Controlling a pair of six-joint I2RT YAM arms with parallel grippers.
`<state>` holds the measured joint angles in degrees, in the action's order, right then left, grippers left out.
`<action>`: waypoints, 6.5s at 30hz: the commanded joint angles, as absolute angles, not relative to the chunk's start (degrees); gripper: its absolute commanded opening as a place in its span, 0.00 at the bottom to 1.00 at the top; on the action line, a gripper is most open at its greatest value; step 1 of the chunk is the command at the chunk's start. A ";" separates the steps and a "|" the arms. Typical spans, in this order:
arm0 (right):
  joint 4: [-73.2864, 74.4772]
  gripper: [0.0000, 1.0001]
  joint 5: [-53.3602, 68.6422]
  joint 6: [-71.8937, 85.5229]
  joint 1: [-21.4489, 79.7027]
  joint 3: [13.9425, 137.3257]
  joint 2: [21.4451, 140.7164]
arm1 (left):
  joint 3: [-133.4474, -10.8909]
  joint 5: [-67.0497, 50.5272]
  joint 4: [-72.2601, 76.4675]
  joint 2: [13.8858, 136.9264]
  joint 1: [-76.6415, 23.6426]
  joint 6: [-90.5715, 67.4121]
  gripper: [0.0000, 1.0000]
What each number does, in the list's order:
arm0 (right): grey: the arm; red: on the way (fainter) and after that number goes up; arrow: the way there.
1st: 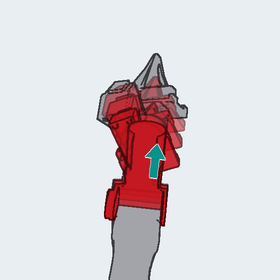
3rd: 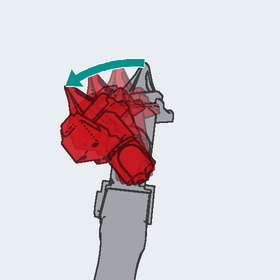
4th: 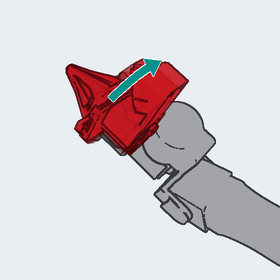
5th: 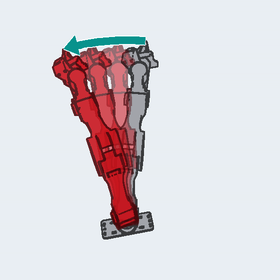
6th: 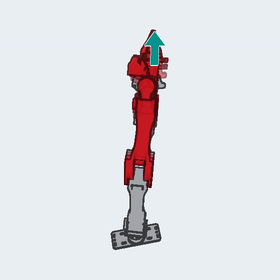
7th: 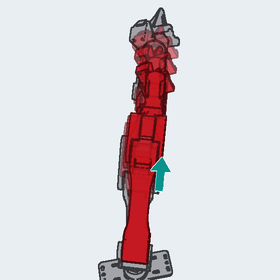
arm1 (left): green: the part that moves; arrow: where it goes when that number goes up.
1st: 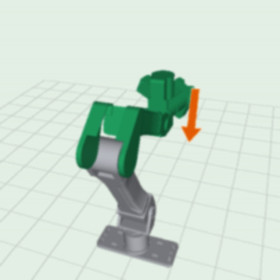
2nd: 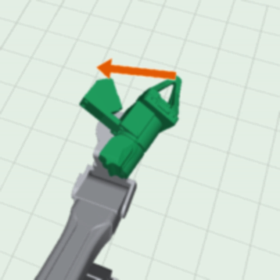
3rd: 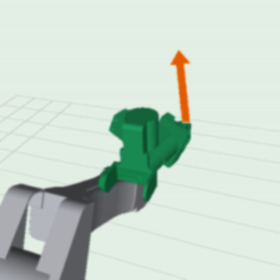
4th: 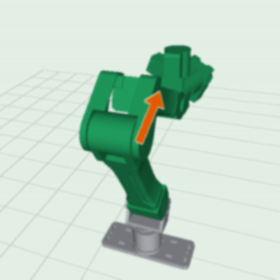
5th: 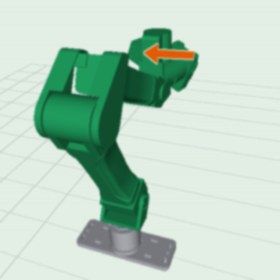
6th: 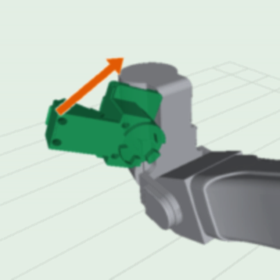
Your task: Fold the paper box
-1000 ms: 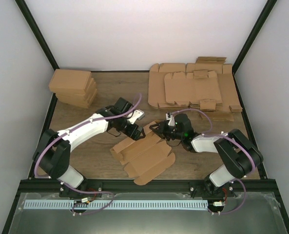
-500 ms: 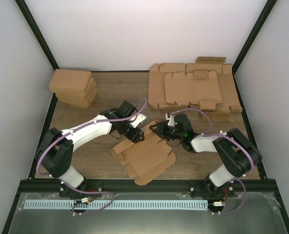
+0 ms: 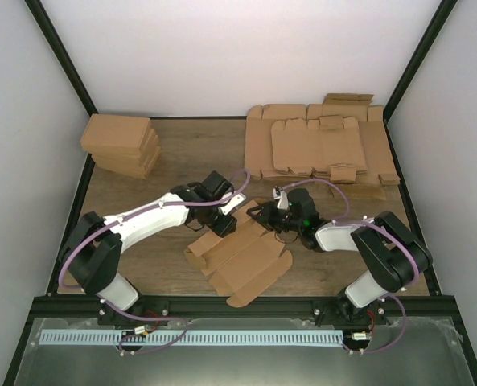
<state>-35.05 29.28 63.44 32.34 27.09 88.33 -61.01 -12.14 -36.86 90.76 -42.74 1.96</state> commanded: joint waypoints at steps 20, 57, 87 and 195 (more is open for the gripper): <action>-16.61 0.50 17.70 46.79 32.17 28.63 75.05 | -63.18 -0.92 -38.63 90.54 -48.72 3.16 0.41; 7.71 0.25 25.00 26.40 29.44 45.33 84.94 | -64.77 -4.02 -39.58 90.45 -49.02 3.58 0.49; 2.66 0.19 37.66 28.04 29.52 40.33 87.92 | -65.12 -5.31 -38.91 90.59 -49.24 3.03 0.49; -2.65 0.32 38.71 29.20 11.40 43.78 85.66 | -66.05 -0.31 -41.79 93.03 -51.37 2.53 0.49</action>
<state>-0.19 31.92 25.02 11.64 39.07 76.97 -65.56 -1.41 -42.04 93.17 -51.07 2.96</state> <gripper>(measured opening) 0.324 0.496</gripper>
